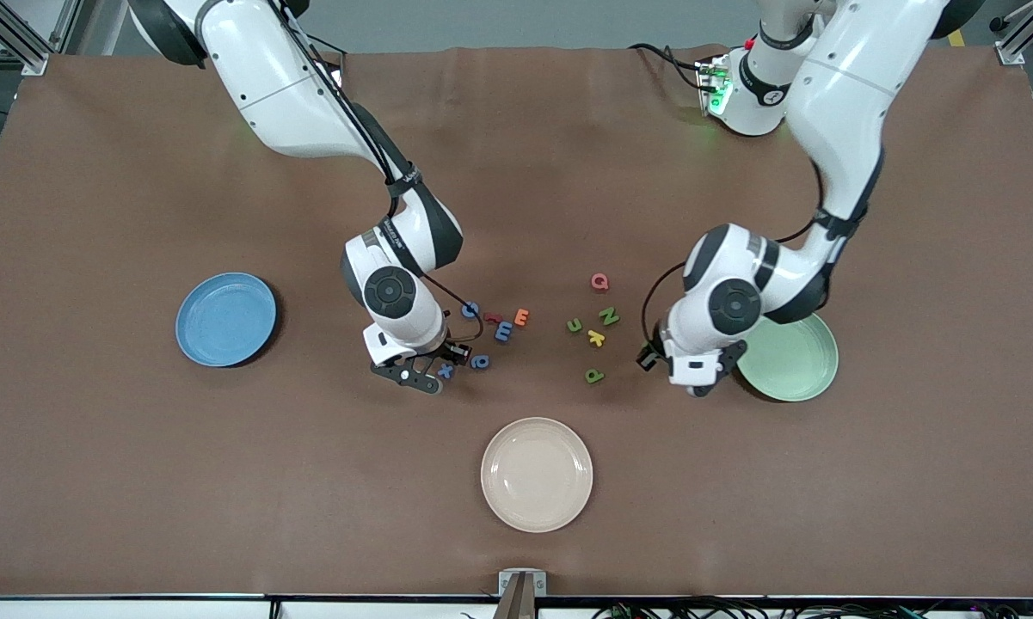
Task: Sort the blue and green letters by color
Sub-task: 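Carry the green B to the green plate while the right gripper lifts the X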
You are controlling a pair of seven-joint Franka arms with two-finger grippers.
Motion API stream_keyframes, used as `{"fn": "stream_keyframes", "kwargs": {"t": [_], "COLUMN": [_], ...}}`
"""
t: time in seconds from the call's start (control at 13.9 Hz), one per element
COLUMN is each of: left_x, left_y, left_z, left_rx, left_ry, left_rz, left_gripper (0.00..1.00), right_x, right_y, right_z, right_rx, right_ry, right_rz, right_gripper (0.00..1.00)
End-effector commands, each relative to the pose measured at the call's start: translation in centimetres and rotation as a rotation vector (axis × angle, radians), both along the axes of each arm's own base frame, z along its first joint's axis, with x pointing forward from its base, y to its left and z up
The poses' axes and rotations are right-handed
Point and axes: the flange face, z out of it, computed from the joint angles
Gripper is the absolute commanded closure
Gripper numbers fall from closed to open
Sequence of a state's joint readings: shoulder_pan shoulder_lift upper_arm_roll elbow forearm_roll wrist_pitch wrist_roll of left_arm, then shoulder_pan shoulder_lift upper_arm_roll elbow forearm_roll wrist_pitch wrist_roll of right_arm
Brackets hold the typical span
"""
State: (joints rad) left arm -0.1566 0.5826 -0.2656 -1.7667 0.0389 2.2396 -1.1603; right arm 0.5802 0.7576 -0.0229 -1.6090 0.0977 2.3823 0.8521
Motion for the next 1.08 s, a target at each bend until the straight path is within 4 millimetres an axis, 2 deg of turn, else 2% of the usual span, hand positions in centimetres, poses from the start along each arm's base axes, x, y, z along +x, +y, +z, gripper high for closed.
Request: {"fn": "stream_keyframes", "kwargs": {"t": [0.0,0.14,0.5,0.65,0.86,0.93,1.01], "left_x": [0.6,1.6,2.2,2.3,2.3,2.3,2.2], "left_y": [5.2,9.5,17.0,19.9,23.3,23.9,24.2], "left_z": [3.5,3.4,2.2,1.9,1.1,0.8,0.2], "left_rx": [0.026,0.028,0.060,0.049,0.039,0.041,0.046], "left_ry": [0.015,0.023,0.034,0.039,0.050,0.050,0.056], "left_rz": [-0.077,-0.117,-0.223,-0.254,-0.310,-0.317,-0.334], "left_gripper": [1.00,1.00,0.99,0.99,0.99,0.99,0.99], "right_x": [0.4,0.8,1.8,2.1,2.2,2.3,2.3], "right_y": [0.6,0.8,0.7,0.5,0.4,0.3,0.2], "right_z": [-0.5,-0.7,-1.0,-1.1,-1.1,-1.1,-1.1], "right_rx": [-0.010,-0.007,-0.006,-0.009,-0.029,-0.029,-0.030], "right_ry": [-0.016,-0.022,-0.035,-0.041,-0.053,-0.053,-0.051], "right_rz": [-0.013,-0.012,-0.018,-0.021,0.000,-0.002,-0.003], "right_gripper": [0.41,0.41,0.41,0.45,0.59,0.66,0.81]}}
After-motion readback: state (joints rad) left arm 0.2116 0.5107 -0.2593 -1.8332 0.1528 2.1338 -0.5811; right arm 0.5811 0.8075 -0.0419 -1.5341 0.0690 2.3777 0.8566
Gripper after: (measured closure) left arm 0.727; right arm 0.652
